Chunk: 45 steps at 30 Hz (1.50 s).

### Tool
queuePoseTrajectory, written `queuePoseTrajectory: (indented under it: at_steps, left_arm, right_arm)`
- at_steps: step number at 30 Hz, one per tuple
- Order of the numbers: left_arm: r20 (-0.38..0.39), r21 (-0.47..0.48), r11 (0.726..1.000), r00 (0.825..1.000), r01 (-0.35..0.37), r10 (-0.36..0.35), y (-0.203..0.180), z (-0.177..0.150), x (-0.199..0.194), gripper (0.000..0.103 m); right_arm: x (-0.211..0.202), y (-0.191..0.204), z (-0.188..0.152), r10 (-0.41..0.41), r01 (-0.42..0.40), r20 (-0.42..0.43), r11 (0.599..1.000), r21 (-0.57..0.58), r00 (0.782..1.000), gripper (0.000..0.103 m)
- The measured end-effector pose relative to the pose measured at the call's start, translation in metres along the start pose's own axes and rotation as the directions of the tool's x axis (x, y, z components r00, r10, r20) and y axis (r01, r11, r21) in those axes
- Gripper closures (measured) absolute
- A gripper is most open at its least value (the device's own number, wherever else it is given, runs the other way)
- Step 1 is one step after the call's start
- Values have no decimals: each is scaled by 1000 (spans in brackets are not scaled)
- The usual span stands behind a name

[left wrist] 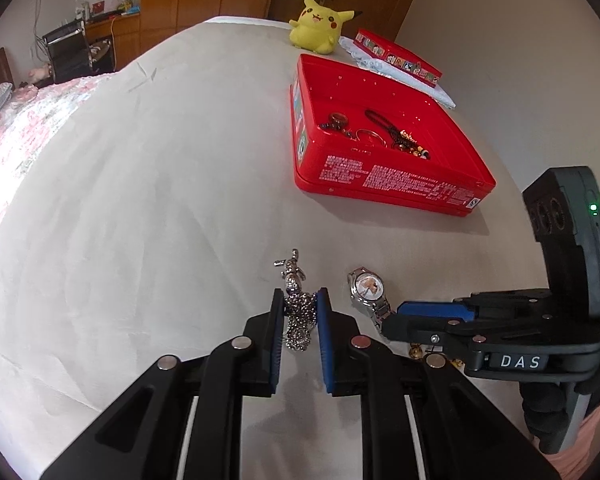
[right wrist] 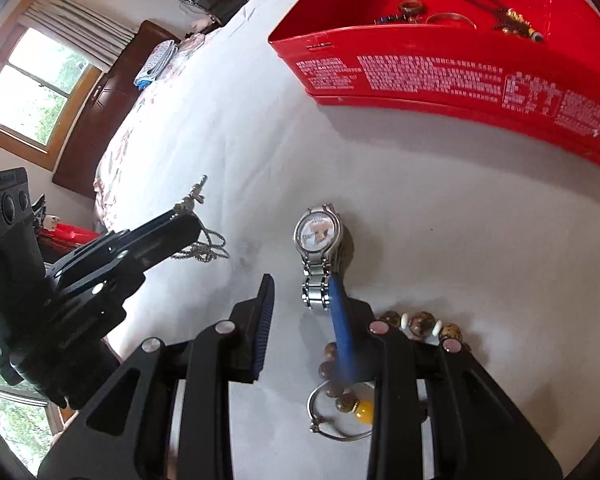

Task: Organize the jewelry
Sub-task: 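Carry the silver chain and watch into the red tray and open both tools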

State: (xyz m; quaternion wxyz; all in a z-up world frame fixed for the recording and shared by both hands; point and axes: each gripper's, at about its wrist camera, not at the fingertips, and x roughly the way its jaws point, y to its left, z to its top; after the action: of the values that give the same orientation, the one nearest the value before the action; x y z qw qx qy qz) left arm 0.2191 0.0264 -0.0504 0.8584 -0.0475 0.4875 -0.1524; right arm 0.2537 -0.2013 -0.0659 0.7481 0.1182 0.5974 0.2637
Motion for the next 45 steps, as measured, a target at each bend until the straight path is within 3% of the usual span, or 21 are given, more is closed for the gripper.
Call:
queuePoseTrajectory:
  at_steps: [5, 9, 13, 17, 23, 35, 45]
  left_arm:
    - [-11, -4, 1000, 1000, 3, -3, -1, -1, 2, 87]
    - [-10, -11, 1000, 1000, 4, -5, 1, 0, 2, 87]
    - [-14, -17, 1000, 1000, 5, -5, 3, 0, 3, 87]
    - [-13, -24, 1000, 1000, 6, -6, 5, 0, 2, 87]
    - [-9, -29, 1000, 1000, 1, -2, 7, 0, 2, 87]
    - [39, -24, 1000, 999, 18, -17, 1, 6, -18, 87]
    - [70, 13, 1000, 997, 11, -12, -19, 37, -37, 87]
  right_arm:
    - [1, 4, 1, -130, 131, 44, 991, -14, 990, 62]
    - [12, 11, 1, -160, 162, 41, 986, -40, 986, 62]
    - [22, 22, -1, -237, 243, 72, 966, -88, 969, 62]
    - [30, 26, -3, -317, 331, 119, 934, -134, 941, 73]
    - [17, 14, -4, -267, 278, 124, 957, -78, 956, 74]
    - [-36, 15, -9, -216, 230, 223, 972, -37, 950, 74]
    - [-76, 15, 6, -214, 230, 265, 973, -30, 940, 74]
